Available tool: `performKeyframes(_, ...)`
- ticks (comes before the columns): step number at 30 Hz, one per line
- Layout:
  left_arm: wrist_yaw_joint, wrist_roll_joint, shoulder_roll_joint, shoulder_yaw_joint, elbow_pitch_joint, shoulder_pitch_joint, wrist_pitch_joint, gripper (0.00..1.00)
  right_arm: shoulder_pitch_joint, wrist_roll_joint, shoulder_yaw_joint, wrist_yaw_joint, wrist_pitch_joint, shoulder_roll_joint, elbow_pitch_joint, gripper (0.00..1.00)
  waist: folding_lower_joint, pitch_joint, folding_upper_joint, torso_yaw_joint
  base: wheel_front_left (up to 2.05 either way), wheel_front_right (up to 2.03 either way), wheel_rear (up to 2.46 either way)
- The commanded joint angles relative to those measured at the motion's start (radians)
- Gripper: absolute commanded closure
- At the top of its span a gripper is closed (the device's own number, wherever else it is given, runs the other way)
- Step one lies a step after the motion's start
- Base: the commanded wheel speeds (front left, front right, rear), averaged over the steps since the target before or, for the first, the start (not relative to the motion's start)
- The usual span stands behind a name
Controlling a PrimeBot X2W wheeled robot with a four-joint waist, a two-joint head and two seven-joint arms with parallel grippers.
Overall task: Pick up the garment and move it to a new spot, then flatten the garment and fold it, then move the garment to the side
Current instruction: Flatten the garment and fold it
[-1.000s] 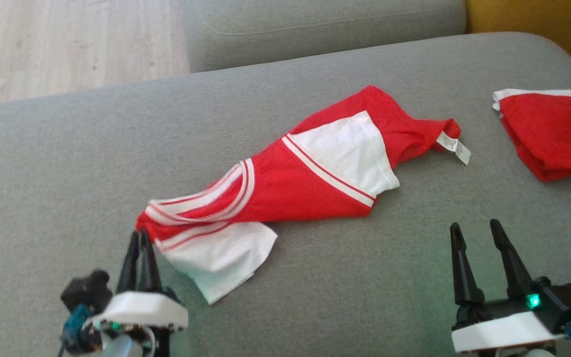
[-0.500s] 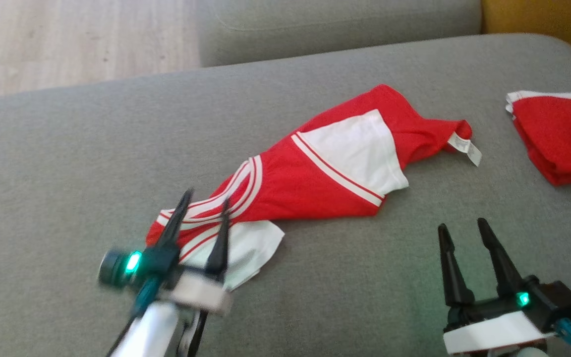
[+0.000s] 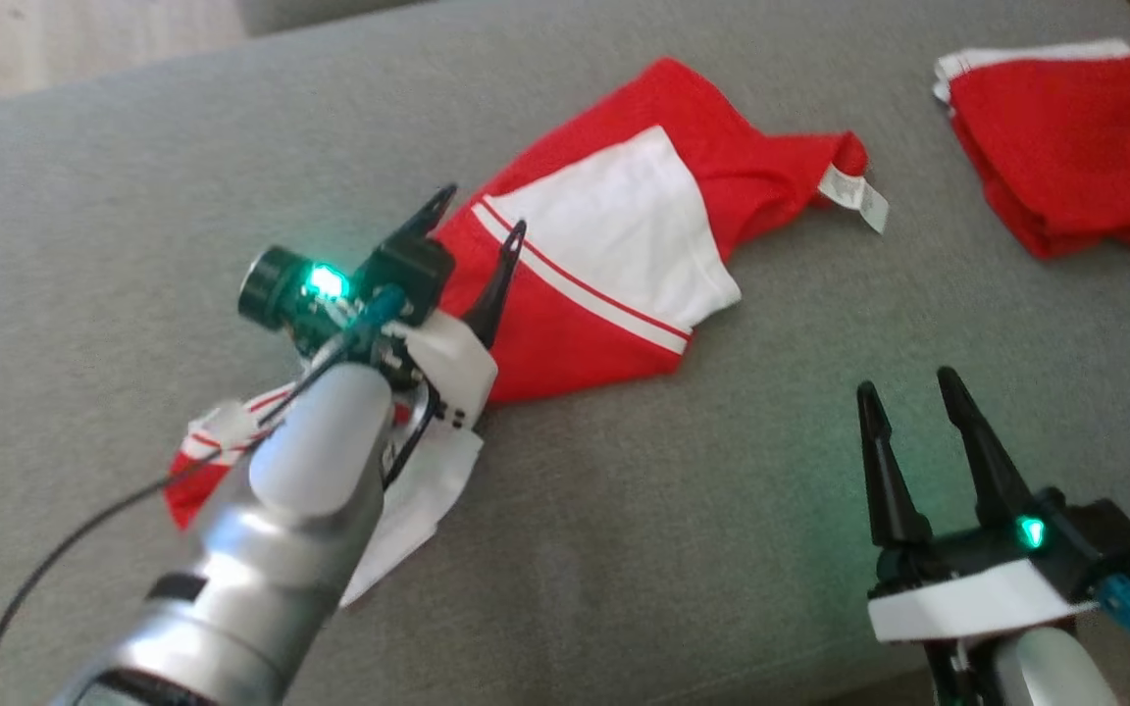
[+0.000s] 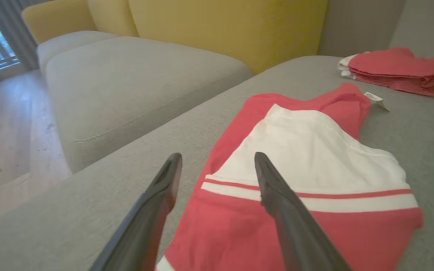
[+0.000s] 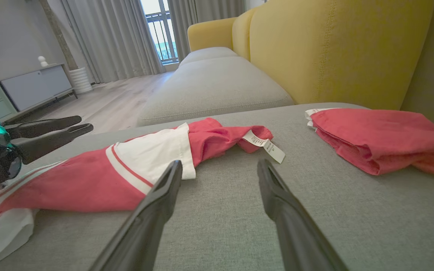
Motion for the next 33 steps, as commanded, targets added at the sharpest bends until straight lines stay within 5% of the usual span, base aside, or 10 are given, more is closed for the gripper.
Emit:
performKeyframes(1,-0.007,0.004,0.006,0.015,-0.013,-0.061,-0.011,0.0,-0.036,-0.005,0.027,0.007,-0.006,-0.012,-0.035,0.0,-0.0003,0.05,0.0,-0.046,0.0,0.0,0.0)
performKeyframes(7,-0.024,-0.003,-0.004,-0.045,0.113,-0.151,-0.004,0.0,-0.058,-0.006,0.038,0.007,-0.006,-0.005,-0.039,0.0,-0.0003,0.092,0.0,-0.083,0.0,0.0,0.0)
performKeyframes(16,0.063,-0.05,-0.005,-0.111,0.207,-0.179,0.073,0.0,-0.06,-0.011,0.019,0.007,-0.006,0.003,-0.046,0.0,-0.0003,0.114,0.0,-0.089,0.0,0.0,0.0)
performKeyframes(17,0.06,-0.06,-0.005,-0.119,0.203,-0.177,0.069,0.24,-0.06,-0.012,0.017,0.007,-0.006,0.005,-0.046,0.0,-0.0003,0.114,0.0,-0.085,0.0,0.0,0.0)
performKeyframes(18,0.054,-0.069,-0.005,-0.128,0.196,-0.174,0.063,0.67,-0.06,-0.012,0.017,0.007,-0.006,0.007,-0.046,0.0,-0.0003,0.114,0.0,-0.081,0.0,0.0,0.0)
performKeyframes(19,0.05,-0.079,-0.005,-0.137,0.19,-0.171,0.056,1.0,-0.061,-0.011,0.018,0.007,-0.006,0.008,-0.045,0.0,-0.0003,0.113,0.0,-0.076,0.0,0.0,0.0)
performKeyframes(33,0.047,-0.225,-0.005,-0.228,0.09,-0.141,-0.041,1.0,-0.057,-0.015,0.01,0.007,-0.006,0.001,-0.031,0.0,-0.0003,0.051,0.0,-0.013,0.0,0.0,0.0)
